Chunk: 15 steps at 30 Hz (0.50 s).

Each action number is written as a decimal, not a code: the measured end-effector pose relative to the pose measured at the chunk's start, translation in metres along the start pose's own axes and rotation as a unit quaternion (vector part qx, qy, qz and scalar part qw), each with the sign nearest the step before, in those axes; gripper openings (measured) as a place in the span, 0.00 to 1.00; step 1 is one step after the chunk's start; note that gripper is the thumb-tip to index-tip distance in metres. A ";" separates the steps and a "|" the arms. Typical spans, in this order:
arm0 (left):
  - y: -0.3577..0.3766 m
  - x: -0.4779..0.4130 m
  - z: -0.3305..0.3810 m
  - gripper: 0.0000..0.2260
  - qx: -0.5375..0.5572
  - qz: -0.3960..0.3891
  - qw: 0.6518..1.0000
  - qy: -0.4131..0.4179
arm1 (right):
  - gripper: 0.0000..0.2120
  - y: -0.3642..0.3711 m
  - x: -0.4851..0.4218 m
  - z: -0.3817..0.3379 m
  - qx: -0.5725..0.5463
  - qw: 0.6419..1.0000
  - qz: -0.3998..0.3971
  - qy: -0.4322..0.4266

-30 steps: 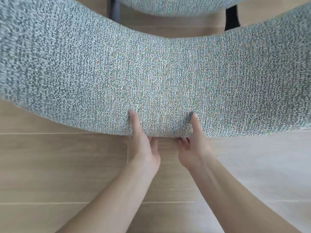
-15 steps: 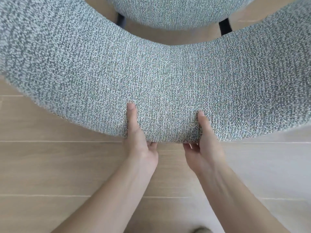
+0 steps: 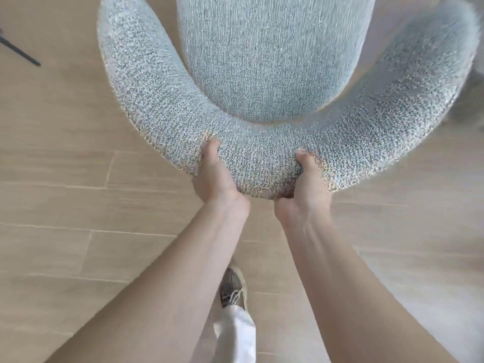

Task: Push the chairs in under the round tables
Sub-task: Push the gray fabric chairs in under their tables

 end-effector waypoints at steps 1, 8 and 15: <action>0.022 -0.003 0.018 0.33 0.005 0.005 1.000 0.004 | 0.29 0.024 0.004 -0.016 0.001 1.000 -0.002 -0.015; 0.173 -0.034 0.118 0.27 0.039 0.033 0.998 0.030 | 0.30 0.178 0.011 -0.118 -0.016 0.997 -0.013 -0.079; 0.279 -0.067 0.174 0.17 0.006 0.037 0.997 0.068 | 0.34 0.286 0.000 -0.186 -0.029 0.995 -0.002 -0.094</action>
Point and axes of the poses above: each hand's wrist, its own x-axis away from the middle knuckle, its own y-axis out of the palm, z = x × y, the point moved 7 cm from there along -x, towards the middle knuckle, and after that the axes turned 8 degrees about y, right-handed, at the moved point
